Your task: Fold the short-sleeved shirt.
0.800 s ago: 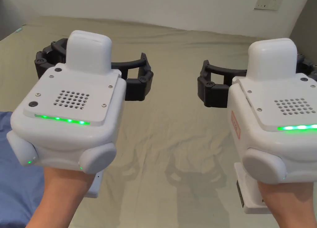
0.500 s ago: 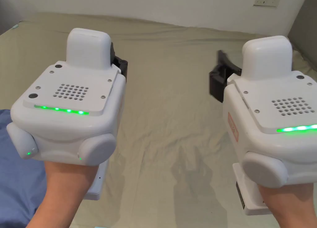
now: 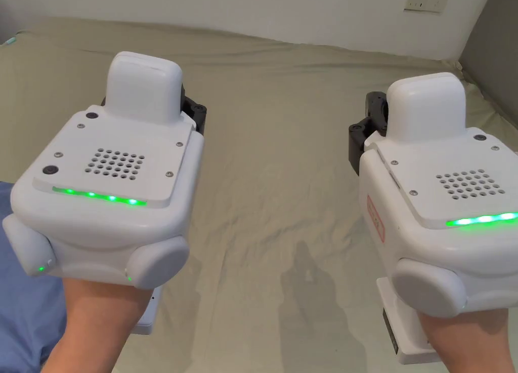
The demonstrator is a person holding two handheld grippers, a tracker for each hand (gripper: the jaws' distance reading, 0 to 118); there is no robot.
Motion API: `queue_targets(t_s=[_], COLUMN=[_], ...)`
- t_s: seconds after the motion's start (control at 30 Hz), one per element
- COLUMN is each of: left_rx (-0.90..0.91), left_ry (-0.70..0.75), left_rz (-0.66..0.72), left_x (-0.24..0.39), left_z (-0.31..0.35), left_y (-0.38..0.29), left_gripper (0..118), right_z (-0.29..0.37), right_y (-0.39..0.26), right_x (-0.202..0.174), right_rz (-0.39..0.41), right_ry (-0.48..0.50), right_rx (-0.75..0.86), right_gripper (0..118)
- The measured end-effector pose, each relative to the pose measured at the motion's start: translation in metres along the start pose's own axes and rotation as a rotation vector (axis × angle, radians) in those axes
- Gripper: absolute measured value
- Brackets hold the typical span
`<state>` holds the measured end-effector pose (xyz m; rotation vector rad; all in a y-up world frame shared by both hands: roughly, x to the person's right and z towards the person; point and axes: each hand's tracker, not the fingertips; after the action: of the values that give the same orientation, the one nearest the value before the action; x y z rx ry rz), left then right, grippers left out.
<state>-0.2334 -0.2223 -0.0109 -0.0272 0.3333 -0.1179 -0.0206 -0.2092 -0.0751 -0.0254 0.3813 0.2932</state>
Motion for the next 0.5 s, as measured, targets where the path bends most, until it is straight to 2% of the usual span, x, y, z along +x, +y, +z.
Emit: queue_targets(t_s=[0.2,0.37,0.5], left_rx=[-0.010,-0.005,-0.005], left_ry=[0.066,0.176,0.285], left_rz=[-0.012,-0.030,-0.041], left_x=[-0.028,-0.067,-0.099], left_z=[0.012,0.032,0.050], left_y=[0.004,0.011,0.011], left_gripper=[0,0,0], right_z=[-0.010,-0.014,-0.017], right_y=[0.011,0.021,0.028], right_x=[-0.023,-0.061,-0.099], right_rz=[-0.025,-0.048,-0.032], right_ry=[0.049,0.159,0.277], right_rx=[0.019,0.056,0.063], right_gripper=[1,1,1])
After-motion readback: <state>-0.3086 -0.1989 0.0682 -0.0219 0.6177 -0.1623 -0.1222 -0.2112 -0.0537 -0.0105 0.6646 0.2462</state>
